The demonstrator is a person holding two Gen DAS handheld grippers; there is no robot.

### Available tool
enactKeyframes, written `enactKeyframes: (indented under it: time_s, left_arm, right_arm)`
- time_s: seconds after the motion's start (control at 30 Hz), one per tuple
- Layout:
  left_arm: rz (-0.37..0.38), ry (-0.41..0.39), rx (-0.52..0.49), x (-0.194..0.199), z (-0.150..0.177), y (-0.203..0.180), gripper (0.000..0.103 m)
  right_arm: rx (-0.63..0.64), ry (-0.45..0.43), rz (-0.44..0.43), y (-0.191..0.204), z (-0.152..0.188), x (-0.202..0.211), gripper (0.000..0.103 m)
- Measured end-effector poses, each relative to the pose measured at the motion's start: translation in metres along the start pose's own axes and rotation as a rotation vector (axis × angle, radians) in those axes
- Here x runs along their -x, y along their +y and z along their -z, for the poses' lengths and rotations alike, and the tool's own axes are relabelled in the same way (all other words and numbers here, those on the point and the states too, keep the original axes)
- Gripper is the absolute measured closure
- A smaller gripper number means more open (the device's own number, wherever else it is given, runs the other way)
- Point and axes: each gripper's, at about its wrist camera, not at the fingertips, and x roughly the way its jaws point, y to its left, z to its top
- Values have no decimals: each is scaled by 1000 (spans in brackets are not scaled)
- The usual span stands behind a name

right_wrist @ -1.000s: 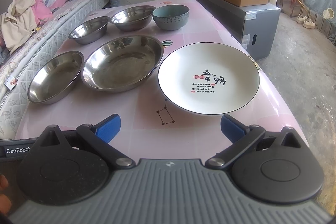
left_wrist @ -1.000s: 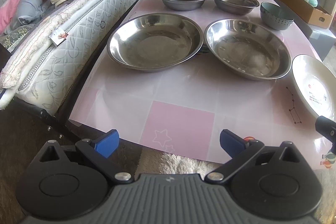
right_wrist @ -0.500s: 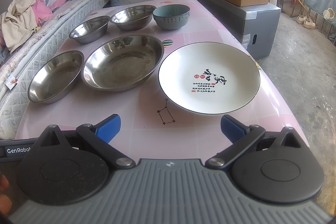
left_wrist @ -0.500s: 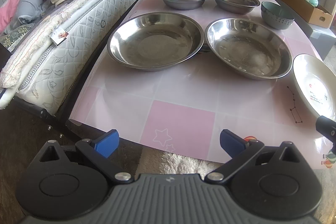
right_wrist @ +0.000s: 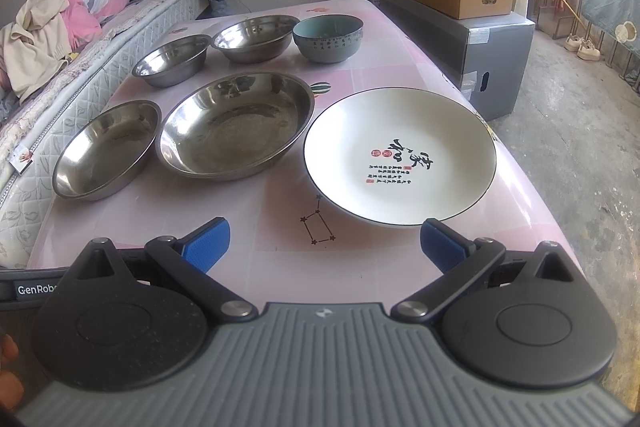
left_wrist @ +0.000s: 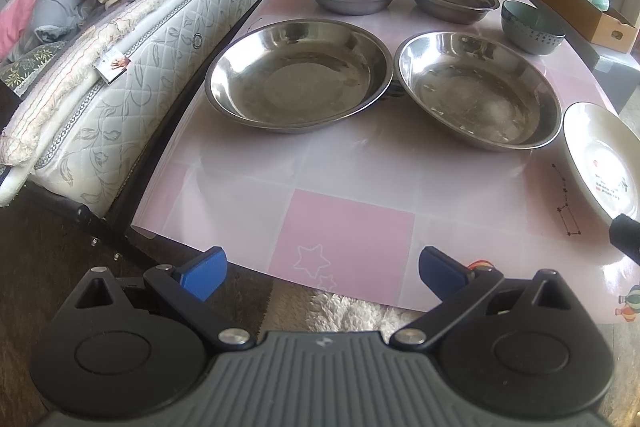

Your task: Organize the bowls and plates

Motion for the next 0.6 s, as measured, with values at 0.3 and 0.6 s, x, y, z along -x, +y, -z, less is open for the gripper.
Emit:
enactKeyframes:
  time_s: [0.3, 0.6]
  left_arm:
    - [-13, 19, 24, -14, -18, 12, 0]
    - [-39, 7, 134, -29, -46, 57, 0]
  right_arm:
    - [40, -121, 0, 5, -14, 8, 1]
    - [68, -170, -58, 13, -56, 3, 1]
